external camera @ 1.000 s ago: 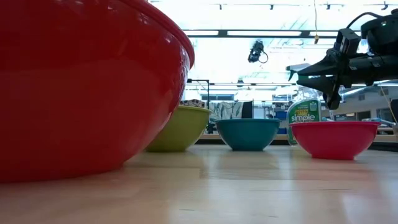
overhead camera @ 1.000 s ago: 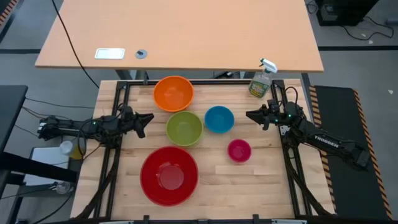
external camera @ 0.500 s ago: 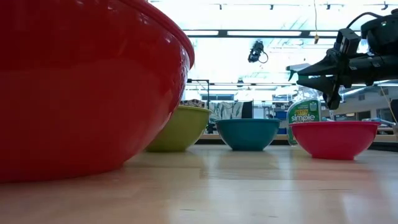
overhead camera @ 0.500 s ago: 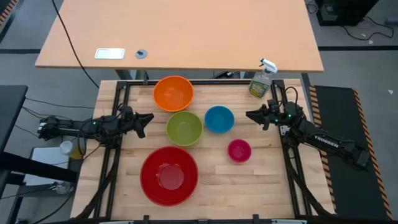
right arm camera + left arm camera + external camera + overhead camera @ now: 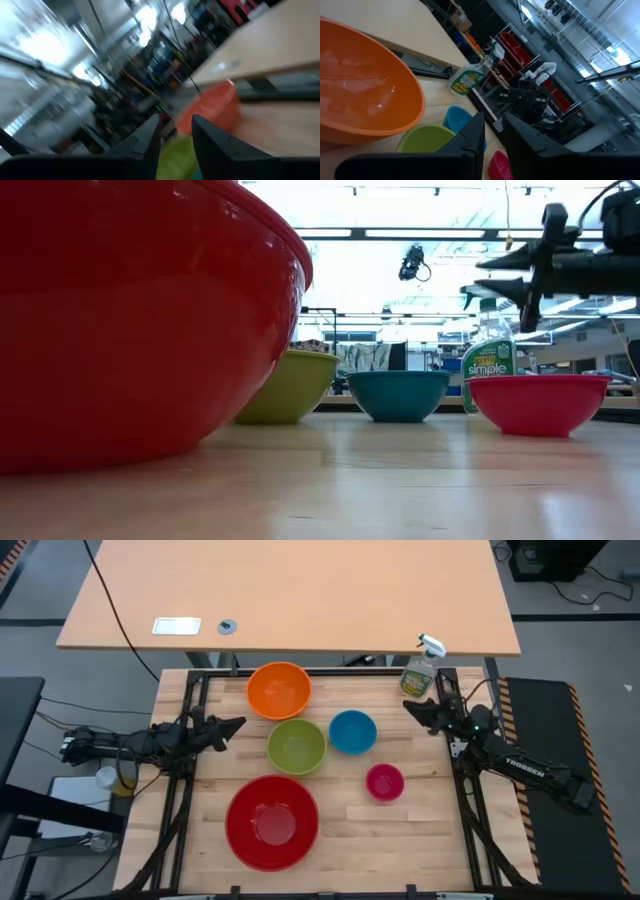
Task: Nest bowls inside each other
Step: Stack the orange bowl on top of the red bowl
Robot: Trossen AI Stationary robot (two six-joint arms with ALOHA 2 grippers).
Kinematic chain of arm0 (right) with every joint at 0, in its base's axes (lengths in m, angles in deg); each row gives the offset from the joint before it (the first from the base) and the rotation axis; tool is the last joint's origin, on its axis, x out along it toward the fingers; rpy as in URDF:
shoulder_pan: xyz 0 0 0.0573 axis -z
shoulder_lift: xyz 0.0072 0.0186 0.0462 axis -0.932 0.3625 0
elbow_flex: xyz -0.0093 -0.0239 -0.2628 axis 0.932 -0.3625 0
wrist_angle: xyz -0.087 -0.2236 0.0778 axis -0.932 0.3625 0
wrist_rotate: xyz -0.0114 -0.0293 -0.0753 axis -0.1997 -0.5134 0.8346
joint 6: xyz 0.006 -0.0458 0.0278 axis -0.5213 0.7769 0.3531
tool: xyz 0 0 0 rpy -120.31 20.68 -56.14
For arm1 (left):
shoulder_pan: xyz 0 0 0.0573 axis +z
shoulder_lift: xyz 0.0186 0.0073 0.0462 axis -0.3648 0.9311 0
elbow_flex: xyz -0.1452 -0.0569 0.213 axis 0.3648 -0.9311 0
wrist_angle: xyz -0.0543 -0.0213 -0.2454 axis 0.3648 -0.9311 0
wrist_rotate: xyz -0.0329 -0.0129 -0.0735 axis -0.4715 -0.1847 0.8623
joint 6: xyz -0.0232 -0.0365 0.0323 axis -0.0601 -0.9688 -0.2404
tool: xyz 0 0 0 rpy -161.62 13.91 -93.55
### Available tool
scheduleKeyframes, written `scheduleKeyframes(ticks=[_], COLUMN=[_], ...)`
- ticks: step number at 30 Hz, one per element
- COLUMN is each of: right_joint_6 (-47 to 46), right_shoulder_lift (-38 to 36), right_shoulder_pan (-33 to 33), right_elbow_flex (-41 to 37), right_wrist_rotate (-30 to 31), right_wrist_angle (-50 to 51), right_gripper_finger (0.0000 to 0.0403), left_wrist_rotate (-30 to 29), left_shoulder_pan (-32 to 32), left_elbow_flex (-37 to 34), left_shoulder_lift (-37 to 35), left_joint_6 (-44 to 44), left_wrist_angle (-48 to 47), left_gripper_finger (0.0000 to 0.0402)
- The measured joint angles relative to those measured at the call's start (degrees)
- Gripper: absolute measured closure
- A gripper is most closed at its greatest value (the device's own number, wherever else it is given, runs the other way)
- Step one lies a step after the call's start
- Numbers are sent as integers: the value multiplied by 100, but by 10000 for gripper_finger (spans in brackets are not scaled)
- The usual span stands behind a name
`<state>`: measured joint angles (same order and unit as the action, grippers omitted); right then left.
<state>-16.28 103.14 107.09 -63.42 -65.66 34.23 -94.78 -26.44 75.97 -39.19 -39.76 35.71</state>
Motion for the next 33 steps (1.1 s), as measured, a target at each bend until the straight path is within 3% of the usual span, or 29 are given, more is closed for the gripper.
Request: scheduleKeyframes(ticks=[6,9,13,20,23,28,33], right_joint_6=[-779,-1071,-403,773,1092,1912,2320], right_shoulder_lift=[1,173,812,2489,3272,4475,5350], right_shoulder_pan=[-6,-14,-275,-621,-738,-956,-1064], right_elbow_flex=[8,277,1052,2394,3054,4190,5034], right_wrist_rotate=[332,305,-240,374,366,252,239], right_wrist_angle=[-710,-352,648,924,1159,1898,1920], right_gripper_finger=[284,285,290,293,293,293,293], left_wrist_rotate=[-4,-195,-431,-467,-466,-474,-474], left_shoulder_pan=[-1,1,104,369,420,574,677], left_elbow_flex=[0,0,6,399,729,1488,2017], left_shoulder_lift=[2,32,369,1138,1400,1777,1882], left_joint_6=[-11,2,498,929,1028,1055,1058], left_wrist_angle=[19,390,1152,1336,968,-414,-1073], left_gripper_finger=[331,331,331,331,331,331,331])
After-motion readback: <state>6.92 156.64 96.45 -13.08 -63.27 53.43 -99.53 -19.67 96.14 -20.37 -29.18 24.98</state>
